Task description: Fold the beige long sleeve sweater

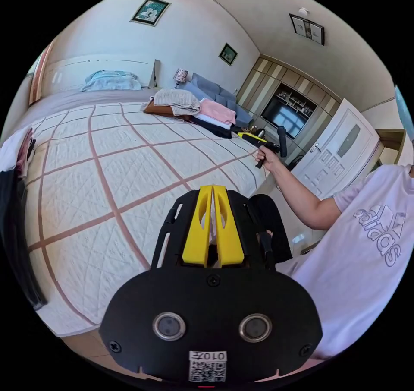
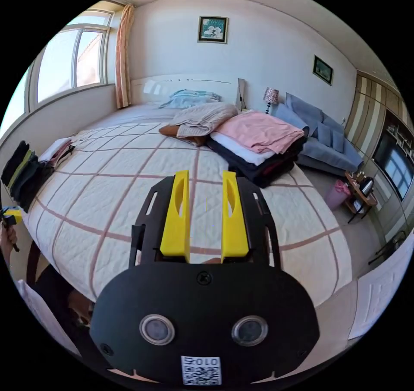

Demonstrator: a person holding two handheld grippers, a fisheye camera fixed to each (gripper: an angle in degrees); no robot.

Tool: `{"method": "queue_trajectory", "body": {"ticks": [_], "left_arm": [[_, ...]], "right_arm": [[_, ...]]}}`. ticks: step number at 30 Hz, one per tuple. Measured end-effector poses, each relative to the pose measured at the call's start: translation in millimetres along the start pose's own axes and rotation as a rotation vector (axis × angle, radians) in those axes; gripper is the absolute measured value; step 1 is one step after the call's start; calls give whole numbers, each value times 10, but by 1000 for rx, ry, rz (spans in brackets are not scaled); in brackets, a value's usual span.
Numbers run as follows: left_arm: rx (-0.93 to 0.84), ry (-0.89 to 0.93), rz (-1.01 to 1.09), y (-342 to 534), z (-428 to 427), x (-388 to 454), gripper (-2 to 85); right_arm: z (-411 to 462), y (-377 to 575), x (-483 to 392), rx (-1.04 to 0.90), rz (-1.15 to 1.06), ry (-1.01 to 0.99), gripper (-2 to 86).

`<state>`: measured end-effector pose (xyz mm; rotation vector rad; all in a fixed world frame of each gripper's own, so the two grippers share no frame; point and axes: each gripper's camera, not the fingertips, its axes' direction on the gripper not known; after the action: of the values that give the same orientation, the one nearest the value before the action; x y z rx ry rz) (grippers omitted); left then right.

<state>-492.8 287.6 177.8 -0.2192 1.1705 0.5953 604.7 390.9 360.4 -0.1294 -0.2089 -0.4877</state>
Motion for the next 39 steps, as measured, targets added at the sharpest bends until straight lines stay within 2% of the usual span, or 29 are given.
{"method": "queue_trajectory", "body": {"ticks": [5,10,14,19,23,27,29,31,34,39], "left_arm": [[-33,-62,-36,-61,-111,49,-2],[19,-115,-209,188,-408,-49,-2],[65,-138,-309,353,-548,-124,-2],[132,-92,-372,446,-597,-211,-2],[158,-80,-387,482,-641,-137,-2],[194,-162,-422,628,-864,33,-2],[208,-208,-449,710,-993,82,-2],[228,-268,-470,808,-1139,110,-2],[221,-290,-454,828,-1172,33,-2],[204,-132,-292,484,-844,-188,-2]], "right_arm": [[492,-866,762,-4,-41,121,126],[807,-1396,932,-11,-156,145,124],[1033,-1650,1097,-57,-148,140,126],[1019,-2058,1202,64,-42,-34,129],[1609,-2564,1000,-49,50,-221,140],[2196,-2823,745,-189,134,-228,136],[2393,-2966,733,-305,176,-181,83],[2344,-3078,845,-329,260,-235,56],[1936,-3355,805,-276,195,-325,47],[648,-3750,287,-143,-14,-549,48]]}}
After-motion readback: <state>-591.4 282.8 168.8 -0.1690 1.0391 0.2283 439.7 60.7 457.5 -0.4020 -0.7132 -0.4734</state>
